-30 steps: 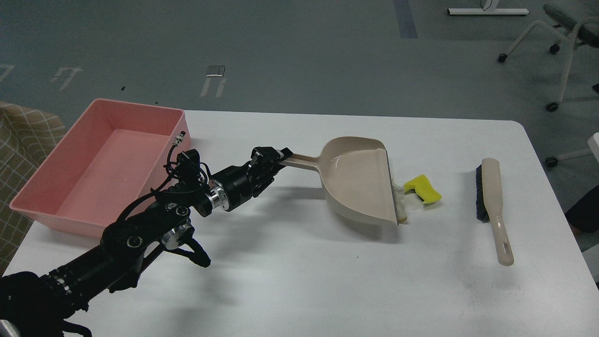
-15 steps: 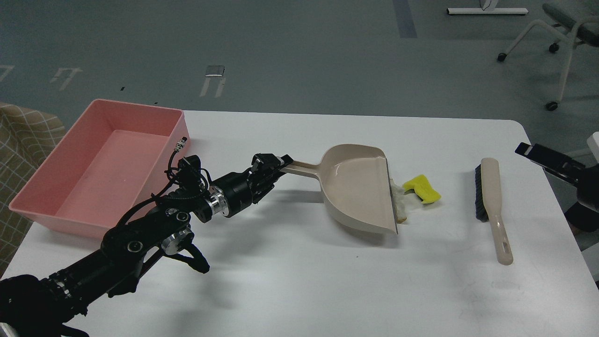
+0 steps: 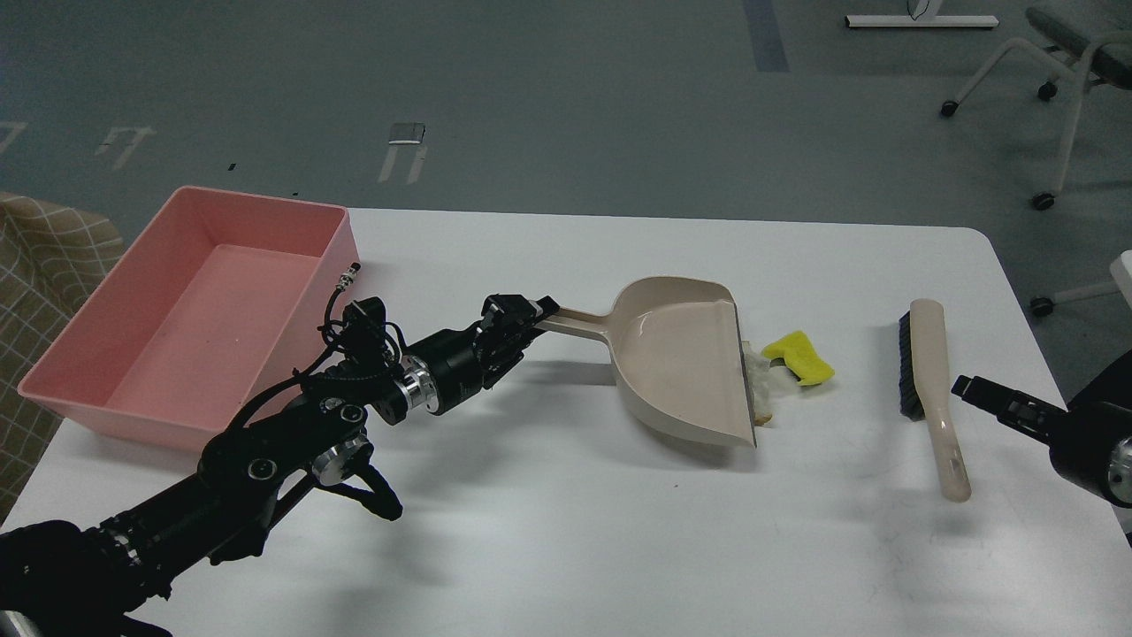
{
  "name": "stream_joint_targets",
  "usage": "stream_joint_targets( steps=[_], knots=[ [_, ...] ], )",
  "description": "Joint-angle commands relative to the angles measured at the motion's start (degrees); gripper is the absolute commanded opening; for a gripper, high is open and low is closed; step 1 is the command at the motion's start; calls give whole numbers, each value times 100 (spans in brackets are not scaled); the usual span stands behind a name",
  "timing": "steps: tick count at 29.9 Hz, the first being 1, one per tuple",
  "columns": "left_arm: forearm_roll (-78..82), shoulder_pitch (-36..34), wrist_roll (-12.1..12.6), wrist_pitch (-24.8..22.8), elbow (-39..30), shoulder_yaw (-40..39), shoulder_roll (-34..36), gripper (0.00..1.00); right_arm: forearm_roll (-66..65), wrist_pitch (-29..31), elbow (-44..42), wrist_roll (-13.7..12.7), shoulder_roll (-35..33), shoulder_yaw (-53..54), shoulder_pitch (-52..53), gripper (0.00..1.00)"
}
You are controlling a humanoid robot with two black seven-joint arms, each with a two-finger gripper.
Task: Sweep and dump garbage into bin
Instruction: 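Reach the right gripper to the brush handle and grasp it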
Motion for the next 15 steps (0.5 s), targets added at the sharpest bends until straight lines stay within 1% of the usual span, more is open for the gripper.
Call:
stream_joint_targets(
  steps=[1, 4, 9, 12, 13, 15],
  knots=[
    [2, -25, -5, -2, 0, 0, 1, 0, -135, 2, -8, -37, 203, -189, 32, 61],
    [2, -8, -5, -2, 0, 0, 10, 0, -301, -42, -8, -230, 458, -312, 49, 59],
    [2, -8, -14, -2, 0, 0, 1, 0, -521, -51, -43, -266, 679, -321, 155, 59],
    [-7, -17, -14, 7, 0, -9, -8, 0, -522, -51, -34, -327, 679, -321, 173, 47],
    [-7, -25, -14, 7, 0, -9, 1, 0, -522, -51, -25, -327, 661, -321, 173, 45],
    [-7, -25, -14, 7, 0, -9, 1, 0, -513, -51, -17, -327, 644, -321, 181, 45]
  ],
)
